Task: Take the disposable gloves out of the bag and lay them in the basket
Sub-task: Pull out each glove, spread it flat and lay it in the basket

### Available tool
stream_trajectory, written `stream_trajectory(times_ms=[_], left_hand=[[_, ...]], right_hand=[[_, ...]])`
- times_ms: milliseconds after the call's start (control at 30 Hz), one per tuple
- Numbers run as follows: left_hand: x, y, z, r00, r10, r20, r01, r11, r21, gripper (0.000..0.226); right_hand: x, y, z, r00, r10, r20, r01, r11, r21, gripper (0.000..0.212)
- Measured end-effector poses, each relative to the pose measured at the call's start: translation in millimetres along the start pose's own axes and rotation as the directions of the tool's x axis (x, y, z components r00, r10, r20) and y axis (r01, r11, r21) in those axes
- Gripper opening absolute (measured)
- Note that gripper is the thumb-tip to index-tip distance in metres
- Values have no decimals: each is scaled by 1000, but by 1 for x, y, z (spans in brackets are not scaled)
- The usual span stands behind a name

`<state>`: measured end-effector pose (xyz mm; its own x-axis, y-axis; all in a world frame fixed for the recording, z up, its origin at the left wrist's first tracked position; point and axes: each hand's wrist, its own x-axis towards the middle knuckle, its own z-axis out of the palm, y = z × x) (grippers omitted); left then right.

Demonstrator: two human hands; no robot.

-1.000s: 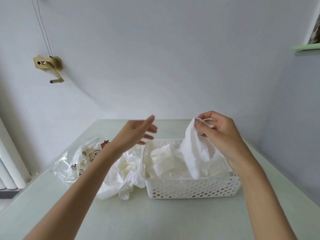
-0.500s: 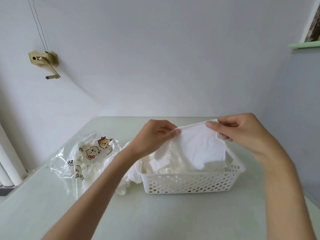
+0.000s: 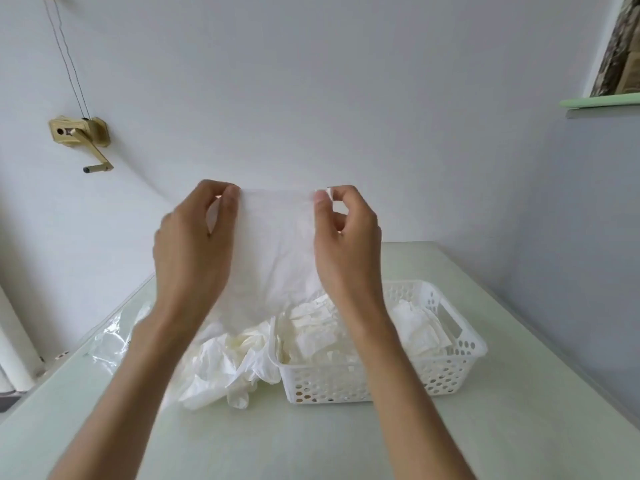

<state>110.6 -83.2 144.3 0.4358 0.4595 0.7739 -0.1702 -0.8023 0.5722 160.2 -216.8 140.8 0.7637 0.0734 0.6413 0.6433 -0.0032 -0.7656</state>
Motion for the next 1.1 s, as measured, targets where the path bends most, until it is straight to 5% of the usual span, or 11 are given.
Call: stream_trajectory(times_ms=[100, 233, 367, 467, 633, 700, 800, 933, 1000, 1100], left_hand=[[14, -13, 13, 968, 34, 247, -77, 983, 169, 14], [12, -29, 76, 737, -11, 676, -182, 960, 213, 17], [-1, -38, 134, 634, 48, 772, -354, 905, 235, 32], [-8, -41, 161, 655, 83, 751, -423, 864, 274, 36], [-5, -45, 160, 838, 97, 536, -254, 940, 227, 33], [0, -50, 146, 818, 74, 570, -270, 925, 268, 37], [3, -59, 119, 603, -30, 797, -363, 879, 308, 50], [1, -66, 108, 311, -103, 945, -494, 832, 253, 35], [3, -66, 110, 351, -75, 933, -480, 842, 248, 25], [5, -62, 110, 515, -1, 857, -520, 795, 314, 25]], right_hand=[[12, 24, -22, 980, 169, 104, -151, 975, -161, 18], [14, 83, -56, 912, 403, 76, -277, 742, -611, 27], [7, 123, -78, 894, 447, 38, -202, 476, -856, 29], [9, 133, -89, 914, 405, 34, -127, 365, -922, 29], [18, 143, -96, 937, 348, 31, -61, 250, -966, 28], [19, 145, -98, 940, 339, 44, -35, 225, -974, 28], [19, 148, -99, 942, 328, 69, -3, 215, -977, 27], [19, 149, -103, 948, 306, 87, 27, 195, -980, 27], [18, 149, -105, 950, 300, 91, 41, 170, -985, 26], [16, 147, -104, 939, 323, 115, 66, 158, -985, 25]])
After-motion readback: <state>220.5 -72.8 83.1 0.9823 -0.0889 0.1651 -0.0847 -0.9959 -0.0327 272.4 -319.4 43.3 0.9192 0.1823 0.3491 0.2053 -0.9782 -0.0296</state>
